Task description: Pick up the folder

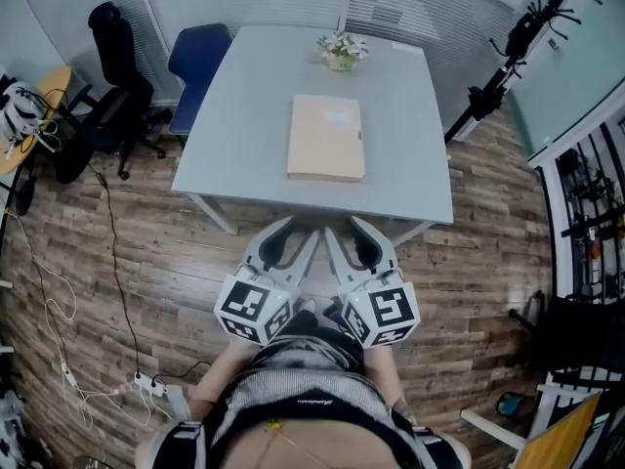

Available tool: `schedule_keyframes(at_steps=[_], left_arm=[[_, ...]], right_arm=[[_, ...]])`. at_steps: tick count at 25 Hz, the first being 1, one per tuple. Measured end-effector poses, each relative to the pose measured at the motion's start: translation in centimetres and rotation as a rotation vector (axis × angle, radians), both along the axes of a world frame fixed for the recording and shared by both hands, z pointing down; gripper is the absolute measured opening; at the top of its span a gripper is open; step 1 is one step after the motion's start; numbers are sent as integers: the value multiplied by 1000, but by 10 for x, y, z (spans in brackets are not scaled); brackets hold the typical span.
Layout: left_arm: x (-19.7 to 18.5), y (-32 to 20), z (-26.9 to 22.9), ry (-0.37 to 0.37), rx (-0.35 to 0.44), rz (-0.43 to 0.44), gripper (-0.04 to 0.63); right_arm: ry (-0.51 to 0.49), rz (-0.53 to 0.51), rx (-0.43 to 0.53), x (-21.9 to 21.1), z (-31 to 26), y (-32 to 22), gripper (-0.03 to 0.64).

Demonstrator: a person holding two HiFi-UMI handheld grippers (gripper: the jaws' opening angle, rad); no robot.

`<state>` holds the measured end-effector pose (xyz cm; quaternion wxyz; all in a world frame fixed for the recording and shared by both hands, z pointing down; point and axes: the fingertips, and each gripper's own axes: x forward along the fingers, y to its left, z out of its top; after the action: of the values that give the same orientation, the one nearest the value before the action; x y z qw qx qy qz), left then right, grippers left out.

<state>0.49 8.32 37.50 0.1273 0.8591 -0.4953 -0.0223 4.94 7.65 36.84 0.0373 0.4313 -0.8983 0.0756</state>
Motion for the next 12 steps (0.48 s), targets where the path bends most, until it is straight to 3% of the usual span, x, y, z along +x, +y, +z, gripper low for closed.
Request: schedule_keyframes(at_steps=[12], left_arm=[[14,-41,1,24,-15,-25,121]], right_arm=[[0,-9,-15,23,2,-41,135]])
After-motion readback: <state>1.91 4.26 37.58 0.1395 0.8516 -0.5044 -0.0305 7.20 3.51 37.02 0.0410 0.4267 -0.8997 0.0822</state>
